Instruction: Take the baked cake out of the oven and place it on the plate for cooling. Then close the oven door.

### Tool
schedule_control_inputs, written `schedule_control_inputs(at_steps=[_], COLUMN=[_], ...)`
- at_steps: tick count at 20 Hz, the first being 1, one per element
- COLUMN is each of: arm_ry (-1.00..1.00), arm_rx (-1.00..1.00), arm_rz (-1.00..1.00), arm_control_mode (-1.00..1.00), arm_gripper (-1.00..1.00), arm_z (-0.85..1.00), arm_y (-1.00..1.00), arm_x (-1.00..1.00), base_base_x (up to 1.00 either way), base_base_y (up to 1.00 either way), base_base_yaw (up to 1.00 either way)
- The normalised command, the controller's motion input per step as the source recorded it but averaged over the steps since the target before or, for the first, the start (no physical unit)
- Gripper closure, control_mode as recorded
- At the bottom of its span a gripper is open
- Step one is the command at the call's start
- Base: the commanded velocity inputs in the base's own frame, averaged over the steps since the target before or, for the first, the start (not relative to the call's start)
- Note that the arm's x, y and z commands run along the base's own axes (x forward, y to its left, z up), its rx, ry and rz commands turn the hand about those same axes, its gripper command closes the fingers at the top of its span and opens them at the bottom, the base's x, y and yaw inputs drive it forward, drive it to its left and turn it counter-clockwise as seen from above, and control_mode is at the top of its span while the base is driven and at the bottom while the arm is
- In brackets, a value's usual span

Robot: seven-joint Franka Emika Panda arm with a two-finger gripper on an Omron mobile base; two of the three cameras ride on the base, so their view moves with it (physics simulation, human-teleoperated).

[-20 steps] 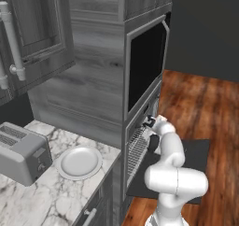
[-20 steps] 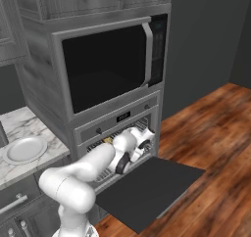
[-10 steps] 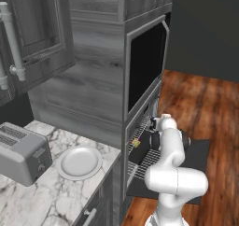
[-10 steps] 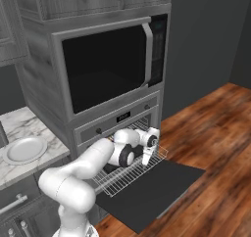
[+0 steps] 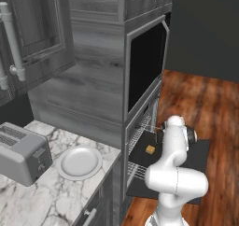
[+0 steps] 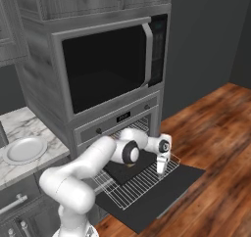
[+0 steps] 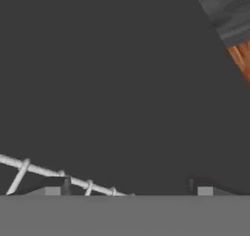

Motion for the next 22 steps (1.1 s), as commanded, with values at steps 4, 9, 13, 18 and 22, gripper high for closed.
schedule_control_inputs(at_steps=[4, 9, 13, 18, 22], arm_ry=[-0.08, -0.24, -0.4, -0.62, -0.62], arm_rx=[0.05, 0.13, 0.04, 0.01, 0.04], arm_rz=[0.0, 0.01, 0.0, 0.0, -0.03], arm_control_mode=[-1.0, -1.0, -1.0, -1.0, -1.0], arm_gripper=[-1.0, -1.0, -1.0, -1.0, -1.0], arm_z=[0.61, 1.0, 0.72, -0.03, -0.13], arm_y=[-0.32, 0.14, 0.8, 1.0, 0.8], arm_x=[-0.86, -0.52, -0.23, -0.05, -0.39], base_base_x=[0.0, 0.0, 0.0, 0.0, 0.0], base_base_y=[0.0, 0.0, 0.0, 0.0, 0.0], base_base_yaw=[0.0, 0.0, 0.0, 0.0, 0.0])
